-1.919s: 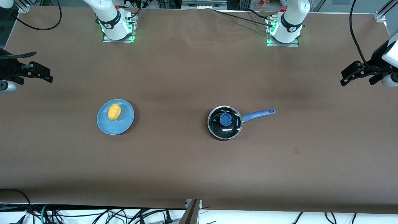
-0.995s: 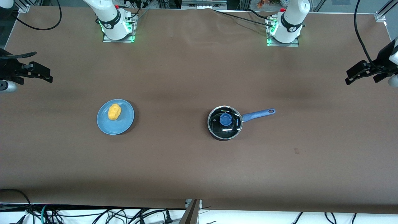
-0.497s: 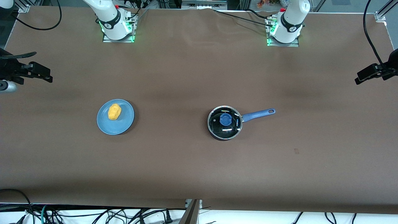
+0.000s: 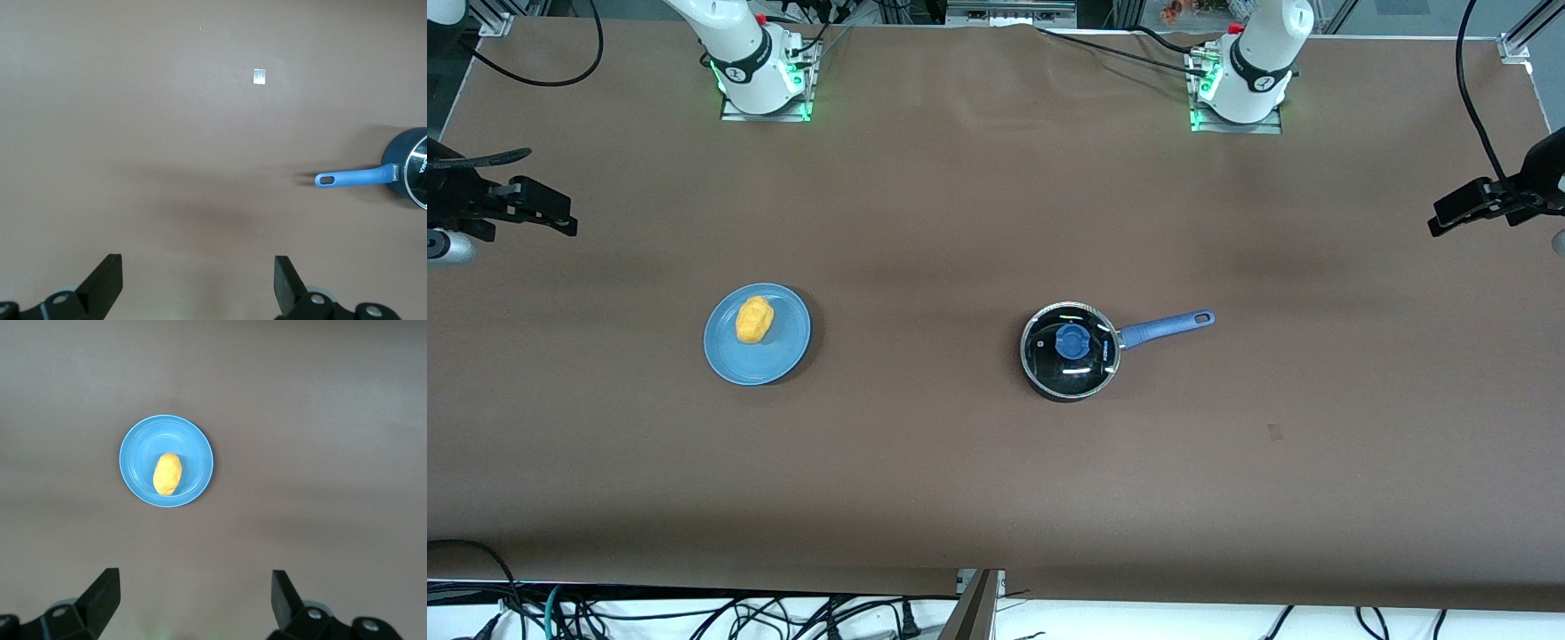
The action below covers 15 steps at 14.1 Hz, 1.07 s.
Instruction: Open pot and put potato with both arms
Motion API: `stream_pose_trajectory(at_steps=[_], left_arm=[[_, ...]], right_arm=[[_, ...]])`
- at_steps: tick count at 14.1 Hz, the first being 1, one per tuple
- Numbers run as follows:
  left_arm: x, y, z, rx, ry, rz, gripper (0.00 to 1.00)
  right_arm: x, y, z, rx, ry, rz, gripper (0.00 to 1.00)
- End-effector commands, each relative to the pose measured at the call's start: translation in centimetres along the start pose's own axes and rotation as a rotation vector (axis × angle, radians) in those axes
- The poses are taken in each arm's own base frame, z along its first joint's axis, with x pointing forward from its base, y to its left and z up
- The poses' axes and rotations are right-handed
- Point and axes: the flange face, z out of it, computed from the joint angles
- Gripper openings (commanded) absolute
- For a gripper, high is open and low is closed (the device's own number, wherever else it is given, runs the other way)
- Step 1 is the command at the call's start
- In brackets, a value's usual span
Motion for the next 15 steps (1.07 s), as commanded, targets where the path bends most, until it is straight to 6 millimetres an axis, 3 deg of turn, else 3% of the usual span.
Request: stream_pose_trajectory(at_steps=[1, 2, 6, 9, 15], left_arm=[[-0.5, 0.9, -1.0, -0.018, -0.006, 0.023, 1.00], [-0.9, 1.7, -1.1, -0.013, -0.016, 0.035, 1.00], [-0.8, 1.7, -0.7, -0.012, -0.032, 0.011, 1.00], [-0.9, 3.1, -0.7, -0.007, -0.031, 0.006, 1.00], [0.4, 3.9, 2.3, -0.030, -0.082, -0.041, 1.00]], right_arm=[[0.2, 0.4, -0.5, 0.001, 0.009, -0.010, 1.00], [0.2, 0.4, -0.5, 0.001, 0.009, -0.009, 1.00], [0.3, 0.4, -0.4, 0.001, 0.009, -0.010, 1.00], [0.3, 0.3, -0.4, 0.001, 0.007, -0.012, 1.00], [0.2, 0.4, -0.4, 0.001, 0.007, -0.010, 1.00]])
